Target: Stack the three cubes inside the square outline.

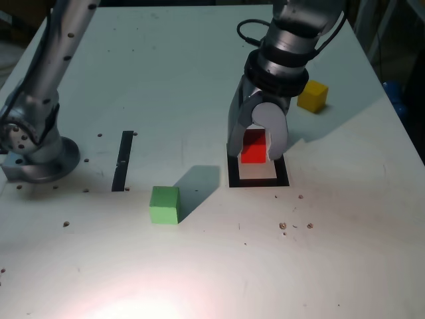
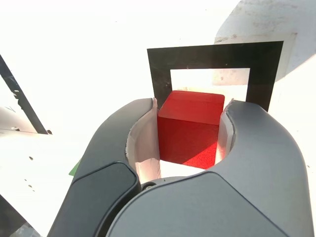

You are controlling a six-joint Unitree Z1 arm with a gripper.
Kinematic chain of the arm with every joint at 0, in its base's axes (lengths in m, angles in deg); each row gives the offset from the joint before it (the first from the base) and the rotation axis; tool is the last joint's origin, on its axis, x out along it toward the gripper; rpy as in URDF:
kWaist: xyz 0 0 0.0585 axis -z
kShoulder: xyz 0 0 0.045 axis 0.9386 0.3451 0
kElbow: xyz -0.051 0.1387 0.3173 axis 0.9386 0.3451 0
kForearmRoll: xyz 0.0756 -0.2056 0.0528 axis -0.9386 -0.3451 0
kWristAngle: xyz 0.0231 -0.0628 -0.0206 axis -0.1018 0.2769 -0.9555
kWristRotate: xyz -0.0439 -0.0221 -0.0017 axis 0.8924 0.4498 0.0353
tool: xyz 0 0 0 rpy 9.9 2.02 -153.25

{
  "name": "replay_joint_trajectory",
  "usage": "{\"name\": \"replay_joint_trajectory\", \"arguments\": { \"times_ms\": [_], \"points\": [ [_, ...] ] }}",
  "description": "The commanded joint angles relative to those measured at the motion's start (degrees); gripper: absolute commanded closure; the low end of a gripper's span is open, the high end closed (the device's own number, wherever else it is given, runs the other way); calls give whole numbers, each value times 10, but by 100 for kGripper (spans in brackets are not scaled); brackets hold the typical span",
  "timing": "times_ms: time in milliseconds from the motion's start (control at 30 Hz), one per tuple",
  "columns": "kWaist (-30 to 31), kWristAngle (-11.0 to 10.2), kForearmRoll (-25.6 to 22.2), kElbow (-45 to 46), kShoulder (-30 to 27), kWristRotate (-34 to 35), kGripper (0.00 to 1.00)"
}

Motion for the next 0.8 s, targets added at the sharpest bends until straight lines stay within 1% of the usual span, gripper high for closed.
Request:
{"name": "replay_joint_trajectory", "arguments": {
  "times_ms": [0,33,167,200,233,500,767],
  "points": [
    [-2,-1,3,-3,10,-4,61],
    [-2,-1,5,-3,12,-6,52],
    [-6,0,11,2,15,-12,12],
    [-7,1,12,4,15,-13,5],
    [-8,1,13,6,16,-14,1],
    [-18,-6,14,10,13,-17,0],
    [-37,-30,3,-12,-4,-39,0]
  ]
}}
